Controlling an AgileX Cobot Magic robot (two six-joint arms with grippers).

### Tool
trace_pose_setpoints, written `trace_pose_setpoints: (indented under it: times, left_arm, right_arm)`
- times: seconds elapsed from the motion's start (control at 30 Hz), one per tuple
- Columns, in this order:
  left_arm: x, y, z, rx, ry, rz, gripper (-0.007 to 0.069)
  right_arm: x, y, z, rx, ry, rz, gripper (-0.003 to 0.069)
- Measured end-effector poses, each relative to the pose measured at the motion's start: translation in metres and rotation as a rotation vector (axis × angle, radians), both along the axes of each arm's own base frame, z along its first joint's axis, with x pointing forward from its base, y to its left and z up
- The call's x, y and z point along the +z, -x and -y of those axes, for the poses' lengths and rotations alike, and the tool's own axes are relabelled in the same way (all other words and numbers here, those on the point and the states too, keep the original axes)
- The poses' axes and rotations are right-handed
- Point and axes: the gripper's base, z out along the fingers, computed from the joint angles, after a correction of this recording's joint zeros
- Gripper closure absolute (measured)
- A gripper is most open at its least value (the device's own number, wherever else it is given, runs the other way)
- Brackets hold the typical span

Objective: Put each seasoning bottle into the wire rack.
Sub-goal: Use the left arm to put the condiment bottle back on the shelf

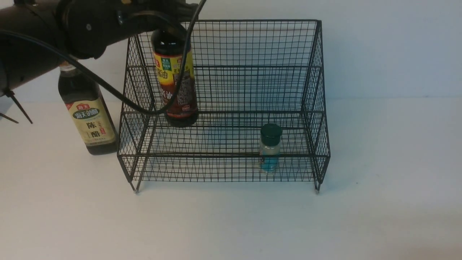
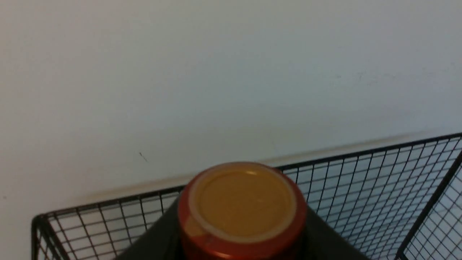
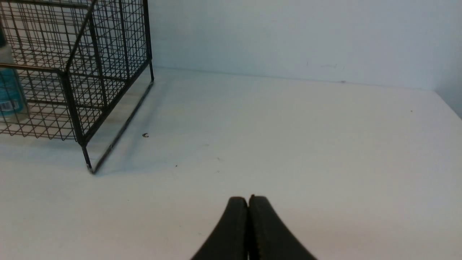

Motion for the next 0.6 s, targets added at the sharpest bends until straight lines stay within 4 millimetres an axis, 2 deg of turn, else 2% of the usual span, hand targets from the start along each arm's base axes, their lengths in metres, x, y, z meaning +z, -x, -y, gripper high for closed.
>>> trace_pose_setpoints:
  times: [0.47, 0.6]
  left_arm:
    - [-0.033, 0.0, 0.004, -0.044, -0.073, -0.234, 0.0357]
    - [-0.033, -0.002, 0.005, -0.045, -0.075, -0.235, 0.0357]
  right_arm:
    - [0.0, 0.0, 0.0, 0.0, 0.0, 0.0, 0.067]
    - [0.0, 0.0, 0.0, 0.0, 0.0, 0.0, 0.067]
